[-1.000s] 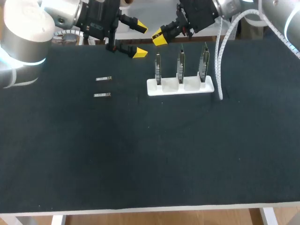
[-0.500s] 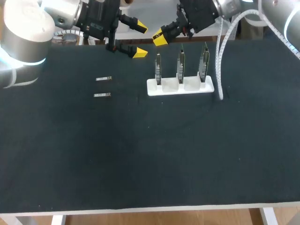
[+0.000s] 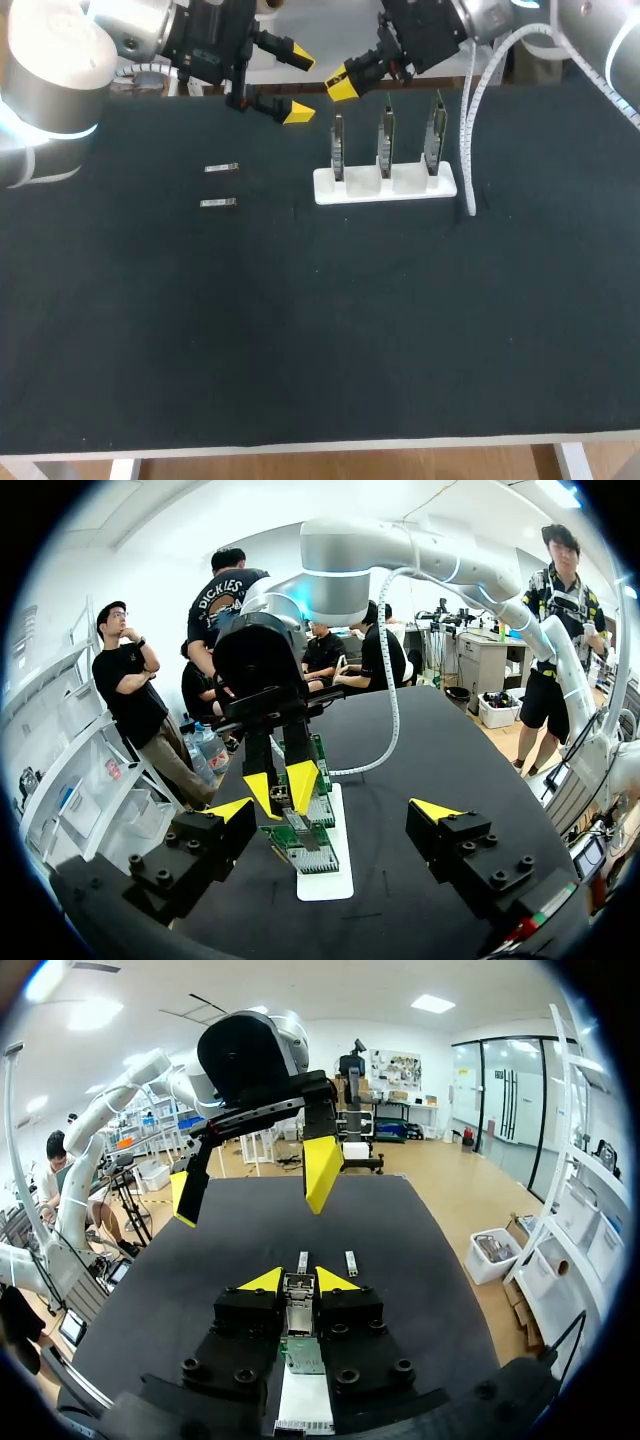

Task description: Pick up the optical module with the left hand, and insert it into the network port with the right hand.

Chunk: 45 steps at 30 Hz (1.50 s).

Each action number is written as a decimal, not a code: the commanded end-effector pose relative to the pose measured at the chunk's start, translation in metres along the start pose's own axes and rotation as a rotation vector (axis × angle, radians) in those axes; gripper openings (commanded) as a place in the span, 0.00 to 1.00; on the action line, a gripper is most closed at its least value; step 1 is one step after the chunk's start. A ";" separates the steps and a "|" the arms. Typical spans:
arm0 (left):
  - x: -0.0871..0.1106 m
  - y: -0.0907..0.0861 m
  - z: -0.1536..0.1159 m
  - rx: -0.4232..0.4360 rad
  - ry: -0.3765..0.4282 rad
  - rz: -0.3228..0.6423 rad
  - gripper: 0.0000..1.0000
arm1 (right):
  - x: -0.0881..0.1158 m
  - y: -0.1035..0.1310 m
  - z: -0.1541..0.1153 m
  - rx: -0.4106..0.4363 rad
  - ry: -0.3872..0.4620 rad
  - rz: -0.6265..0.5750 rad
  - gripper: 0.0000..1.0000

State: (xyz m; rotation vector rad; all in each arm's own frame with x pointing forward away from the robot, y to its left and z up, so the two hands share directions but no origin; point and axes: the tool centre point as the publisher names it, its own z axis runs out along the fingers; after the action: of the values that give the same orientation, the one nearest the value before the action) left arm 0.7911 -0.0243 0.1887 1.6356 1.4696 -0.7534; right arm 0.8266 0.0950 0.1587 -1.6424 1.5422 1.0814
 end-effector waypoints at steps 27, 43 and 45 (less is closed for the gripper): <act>-0.001 0.001 0.000 0.002 0.005 -0.001 1.00 | 0.006 -0.005 0.006 -0.059 -0.013 0.002 0.33; -0.001 0.001 0.000 0.002 0.005 -0.001 1.00 | 0.006 -0.005 0.006 -0.059 -0.013 0.002 1.00; -0.001 0.001 0.000 0.002 0.005 -0.001 1.00 | 0.006 -0.005 0.006 -0.059 -0.013 0.002 1.00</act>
State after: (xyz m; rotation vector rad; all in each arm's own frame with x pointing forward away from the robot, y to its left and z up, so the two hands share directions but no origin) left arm 0.7911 -0.0243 0.1887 1.6356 1.4696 -0.7534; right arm 0.8222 0.0968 0.1502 -1.6419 1.5315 1.1049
